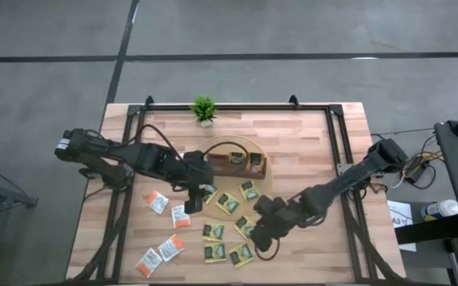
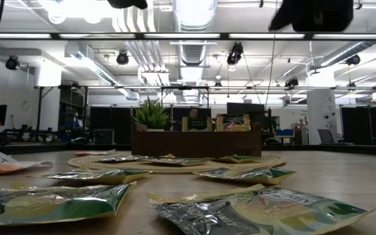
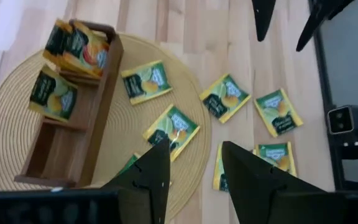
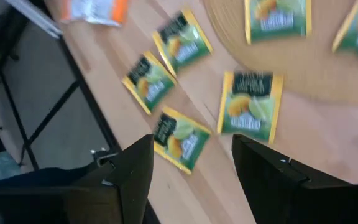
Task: Pick & Place Tea
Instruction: Put the yellow tea bag into the middle section of the wooden organizer
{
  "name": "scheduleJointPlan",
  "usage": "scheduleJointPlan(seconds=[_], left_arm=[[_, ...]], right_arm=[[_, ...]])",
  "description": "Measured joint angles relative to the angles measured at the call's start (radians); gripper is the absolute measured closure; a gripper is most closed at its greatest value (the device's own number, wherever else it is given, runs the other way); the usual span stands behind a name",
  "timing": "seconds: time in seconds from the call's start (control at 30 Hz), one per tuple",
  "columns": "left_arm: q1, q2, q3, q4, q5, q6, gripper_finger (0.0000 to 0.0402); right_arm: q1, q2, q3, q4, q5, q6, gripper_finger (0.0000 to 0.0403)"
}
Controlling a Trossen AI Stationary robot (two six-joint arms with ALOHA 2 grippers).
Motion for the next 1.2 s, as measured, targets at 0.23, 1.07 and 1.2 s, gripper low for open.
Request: scheduleJointPlan(seconds=[0.23, 1.07, 1.2], left_arm=[[-0.003, -0.007, -0.01, 0.004, -0.001, 0.006, 0.0262], [-0.004, -0.133, -0.01, 0.001, -0.001, 0.054, 0.0262], [-0.004, -0.134, -0.01, 0.001, -0.001, 0.054, 0.0262]], right_arm=[[-0.052, 0.107, 0.003, -0.01, -0.128, 0.105, 0.0188], [-0.112, 0.421, 0.269, -0.275, -0.189, 0.054, 0.0188], [-0.111, 0.461, 0.312, -0.348, -0.191, 0.036, 0.0188]])
